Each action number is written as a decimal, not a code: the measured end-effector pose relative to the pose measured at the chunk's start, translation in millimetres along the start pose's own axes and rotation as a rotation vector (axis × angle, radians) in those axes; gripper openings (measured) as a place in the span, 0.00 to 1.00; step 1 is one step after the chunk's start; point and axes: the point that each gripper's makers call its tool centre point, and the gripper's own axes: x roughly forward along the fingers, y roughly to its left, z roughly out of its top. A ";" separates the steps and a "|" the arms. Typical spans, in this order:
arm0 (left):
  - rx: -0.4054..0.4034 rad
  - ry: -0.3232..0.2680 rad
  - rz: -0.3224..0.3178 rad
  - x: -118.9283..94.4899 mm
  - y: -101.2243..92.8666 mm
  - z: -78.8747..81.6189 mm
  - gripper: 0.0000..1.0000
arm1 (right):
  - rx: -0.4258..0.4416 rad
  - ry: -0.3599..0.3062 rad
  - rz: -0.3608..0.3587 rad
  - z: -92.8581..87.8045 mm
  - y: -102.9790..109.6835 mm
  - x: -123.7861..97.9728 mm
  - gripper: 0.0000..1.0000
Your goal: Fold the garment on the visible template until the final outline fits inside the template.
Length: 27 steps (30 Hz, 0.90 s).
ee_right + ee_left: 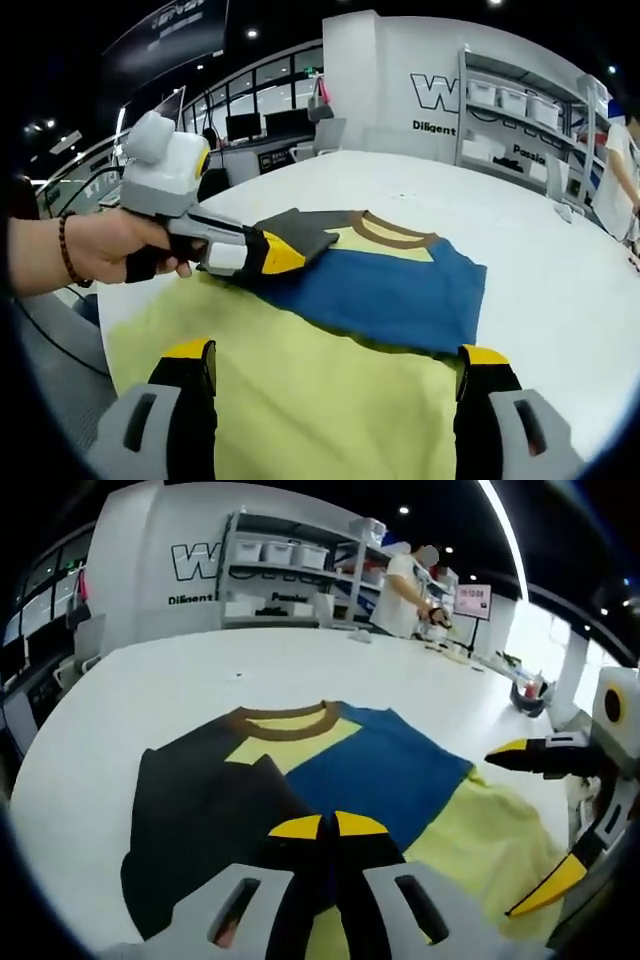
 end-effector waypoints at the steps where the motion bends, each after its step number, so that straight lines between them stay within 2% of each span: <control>1: 0.001 0.005 0.002 0.3 0.3 -1.8 0.00 | 0.001 0.003 0.000 -0.8 -0.2 -0.2 0.99; 4: 0.017 0.005 0.005 0.3 0.5 -3.6 0.00 | 0.001 0.022 0.001 -5.5 -0.4 0.6 0.99; 8: 0.039 0.014 -0.021 1.9 -4.3 -6.7 0.05 | 0.005 0.024 -0.001 -6.0 -0.6 0.4 0.99; 10: 0.074 -0.011 -0.033 -1.1 -5.2 -0.3 0.15 | 0.007 0.027 -0.002 -7.1 -0.9 0.3 0.99; 11: 0.071 -0.027 -0.032 -1.9 -4.7 3.1 0.23 | 0.009 0.029 -0.002 -7.4 -1.2 0.2 0.99; 12: 0.068 -0.043 -0.030 -2.7 -4.3 6.5 0.27 | 0.010 0.030 -0.003 -7.7 -1.4 0.1 0.99; 13: 0.056 -0.063 -0.028 -10.6 -1.4 16.9 0.28 | 0.017 0.028 -0.007 -7.2 -3.0 -0.3 0.99; 14: 0.059 -0.064 -0.026 -11.9 -0.9 18.2 0.28 | 0.018 0.025 -0.010 -6.5 -3.6 -0.5 0.99; 16: 0.085 -0.077 -0.001 -20.5 7.3 26.4 0.29 | 0.005 -0.034 -0.040 7.6 -9.8 -3.2 0.99; 19: 0.058 -0.110 0.024 -28.4 13.9 33.2 0.33 | 0.005 -0.042 -0.048 9.4 -11.2 -5.2 0.99; 23: 0.054 -0.127 0.046 -42.8 21.8 37.0 0.33 | 0.014 -0.039 -0.046 8.5 -12.4 -4.6 0.99; 27: 0.025 -0.129 0.068 -47.3 31.5 36.0 0.36 | 0.013 -0.034 -0.044 7.9 -11.9 -3.7 0.99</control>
